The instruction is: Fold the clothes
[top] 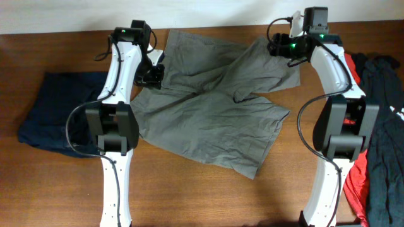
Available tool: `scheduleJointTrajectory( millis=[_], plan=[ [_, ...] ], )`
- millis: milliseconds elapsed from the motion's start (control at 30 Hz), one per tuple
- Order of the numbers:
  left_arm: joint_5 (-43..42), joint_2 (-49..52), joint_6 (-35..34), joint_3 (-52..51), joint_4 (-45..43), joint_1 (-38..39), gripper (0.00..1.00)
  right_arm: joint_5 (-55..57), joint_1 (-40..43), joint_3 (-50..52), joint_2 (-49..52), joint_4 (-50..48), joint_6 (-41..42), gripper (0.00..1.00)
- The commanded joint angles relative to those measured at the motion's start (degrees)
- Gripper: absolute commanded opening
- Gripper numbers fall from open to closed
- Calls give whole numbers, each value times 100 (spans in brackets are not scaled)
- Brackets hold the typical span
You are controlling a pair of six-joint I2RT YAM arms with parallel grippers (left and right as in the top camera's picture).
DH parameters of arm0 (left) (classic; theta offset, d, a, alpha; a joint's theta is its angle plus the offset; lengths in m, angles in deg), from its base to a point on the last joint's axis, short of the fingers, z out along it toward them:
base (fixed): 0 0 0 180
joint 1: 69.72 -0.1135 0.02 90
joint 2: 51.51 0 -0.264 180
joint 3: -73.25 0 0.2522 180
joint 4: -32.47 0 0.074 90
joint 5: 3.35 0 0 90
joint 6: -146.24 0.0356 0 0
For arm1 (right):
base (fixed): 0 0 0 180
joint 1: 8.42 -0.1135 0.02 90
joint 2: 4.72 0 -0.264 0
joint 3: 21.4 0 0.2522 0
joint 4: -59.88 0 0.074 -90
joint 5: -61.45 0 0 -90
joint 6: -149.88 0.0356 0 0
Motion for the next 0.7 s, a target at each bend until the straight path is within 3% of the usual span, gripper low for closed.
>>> scheduleJointTrajectory(
  millis=[0,100,133,233,367,667],
  plan=[
    [-114,251,74,7,20,50,29,553,168,-46,321,-42,-111,75],
    [-109,275,76,7,2,72,29,437,203,-46,376,-42,-114,73],
    [-109,284,76,7,-13,76,29,367,203,-46,378,-42,-129,68],
    [-107,289,76,7,-70,76,31,-173,195,-48,365,55,-367,31],
    [-105,321,76,7,-120,74,33,-621,278,-55,116,654,-367,6],
    [-57,350,79,7,-133,70,34,-1290,603,-55,-1121,1845,-907,4]
  ],
)
